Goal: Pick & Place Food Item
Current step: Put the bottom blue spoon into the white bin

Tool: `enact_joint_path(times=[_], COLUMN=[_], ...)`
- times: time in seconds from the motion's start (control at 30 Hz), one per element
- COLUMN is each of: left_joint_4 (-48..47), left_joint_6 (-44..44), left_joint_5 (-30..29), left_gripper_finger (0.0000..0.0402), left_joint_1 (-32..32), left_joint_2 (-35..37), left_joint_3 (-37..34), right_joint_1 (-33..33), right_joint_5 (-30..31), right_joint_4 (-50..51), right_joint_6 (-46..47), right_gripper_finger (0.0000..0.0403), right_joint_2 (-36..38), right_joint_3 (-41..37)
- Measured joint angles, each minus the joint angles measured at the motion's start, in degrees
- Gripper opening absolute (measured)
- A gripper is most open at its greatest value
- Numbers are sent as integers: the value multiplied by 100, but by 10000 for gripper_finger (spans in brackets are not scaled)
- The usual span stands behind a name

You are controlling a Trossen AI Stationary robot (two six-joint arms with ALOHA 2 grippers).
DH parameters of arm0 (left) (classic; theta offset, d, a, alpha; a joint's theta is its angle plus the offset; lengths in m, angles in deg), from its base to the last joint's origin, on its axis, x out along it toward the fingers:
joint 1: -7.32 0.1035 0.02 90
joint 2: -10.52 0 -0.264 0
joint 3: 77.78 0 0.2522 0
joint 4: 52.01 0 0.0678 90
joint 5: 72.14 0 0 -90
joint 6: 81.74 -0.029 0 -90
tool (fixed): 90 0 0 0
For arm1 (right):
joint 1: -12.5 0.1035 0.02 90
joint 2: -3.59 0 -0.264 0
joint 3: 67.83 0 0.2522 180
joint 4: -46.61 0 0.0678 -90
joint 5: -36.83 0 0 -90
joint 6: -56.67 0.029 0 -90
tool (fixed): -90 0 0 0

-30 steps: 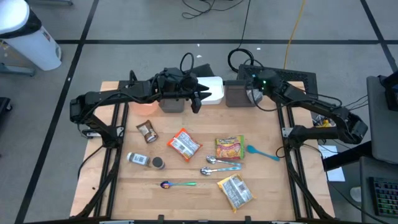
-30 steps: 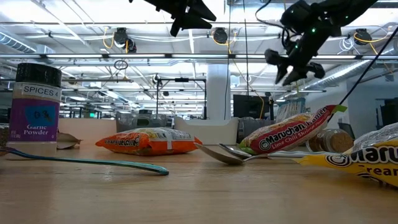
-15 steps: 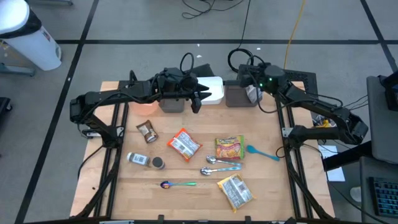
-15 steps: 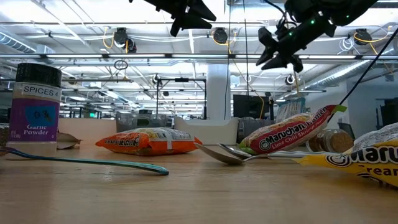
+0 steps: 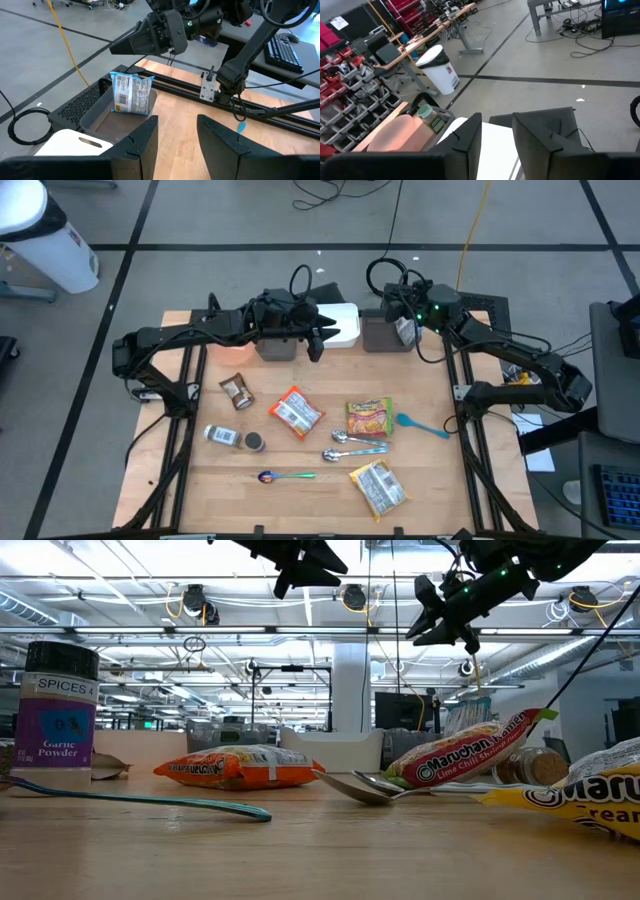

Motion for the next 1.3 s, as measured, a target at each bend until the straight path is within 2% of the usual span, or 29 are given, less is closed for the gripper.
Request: enact_joint_path(times=[0.8,0.93,1.17,1.3], left_joint_4=[-1,0,-2,-1], left_joint_6=[0,0,0,0], left_joint_5=[0,0,0,0], left_gripper_finger=[145,145,145,145], left_joint_1=[0,0,0,1], left_joint_2=[0,0,0,0], left_joint_3=[0,0,0,0], right_joint_1=[0,-2,73,252], right_joint_5=[-19,-451,-1853,-2363], right_joint_4=[10,40,94,90], right_joint_6=[452,437,10,-207], right_gripper_finger=[96,94,95,94], right_joint_2=[0,0,-2,-2], right_joint_3=[-2,-2,-3,-4])
